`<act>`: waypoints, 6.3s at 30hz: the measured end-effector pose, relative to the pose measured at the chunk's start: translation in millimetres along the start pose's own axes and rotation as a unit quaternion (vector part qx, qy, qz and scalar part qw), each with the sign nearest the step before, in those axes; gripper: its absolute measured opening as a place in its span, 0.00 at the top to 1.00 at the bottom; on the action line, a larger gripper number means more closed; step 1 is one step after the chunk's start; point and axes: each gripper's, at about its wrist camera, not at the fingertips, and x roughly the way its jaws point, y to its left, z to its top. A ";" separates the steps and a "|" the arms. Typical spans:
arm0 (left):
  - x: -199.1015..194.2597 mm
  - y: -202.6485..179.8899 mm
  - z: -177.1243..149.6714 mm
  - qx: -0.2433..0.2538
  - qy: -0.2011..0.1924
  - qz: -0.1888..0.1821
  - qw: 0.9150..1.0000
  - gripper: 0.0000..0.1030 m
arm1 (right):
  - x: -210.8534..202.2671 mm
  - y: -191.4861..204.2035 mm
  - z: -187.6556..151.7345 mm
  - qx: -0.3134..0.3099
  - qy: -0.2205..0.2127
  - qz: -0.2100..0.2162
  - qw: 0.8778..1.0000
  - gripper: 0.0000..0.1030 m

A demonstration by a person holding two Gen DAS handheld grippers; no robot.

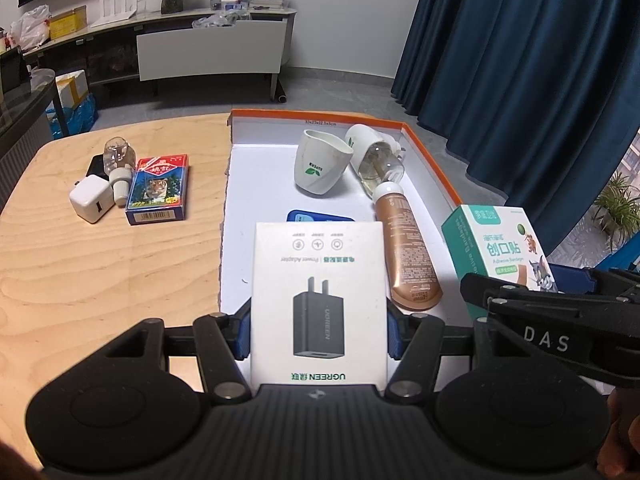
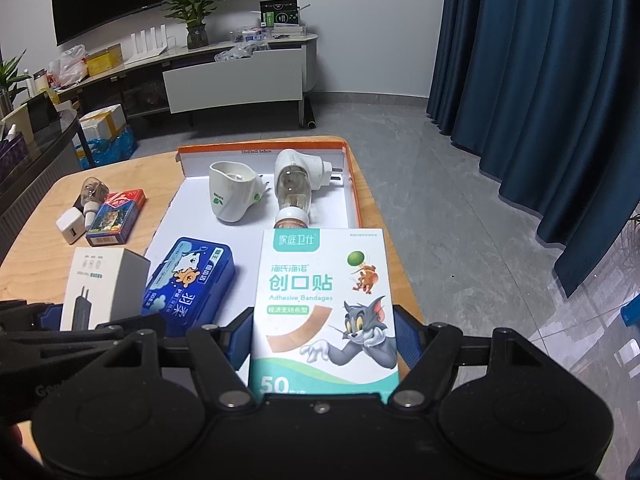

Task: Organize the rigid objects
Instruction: 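Carry the charger box and bandage box over the white box with both tools, then lower and release the charger box with the left tool while the right tool releases the bandage box, then grasp the white charger cube with the left tool while the right tool reaches the red card pack, then lift the charger cube with the left tool while the right tool lifts the red card pack, then carry the charger cube and red card pack over the white box with both tools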

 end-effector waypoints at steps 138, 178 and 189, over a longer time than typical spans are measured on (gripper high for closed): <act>49.0 246.5 37.3 -0.027 -0.060 0.067 0.996 0.43 | 169.1 242.1 84.7 -0.092 0.064 0.118 0.987 0.13; 9.3 45.4 79.1 0.035 -0.115 -0.046 0.992 0.43 | -5.2 -5.4 58.8 0.042 -0.095 0.007 0.995 0.31; 11.0 38.7 71.1 0.035 -0.094 -0.018 0.995 0.43 | 6.5 -7.4 53.0 0.047 -0.079 0.038 0.995 0.31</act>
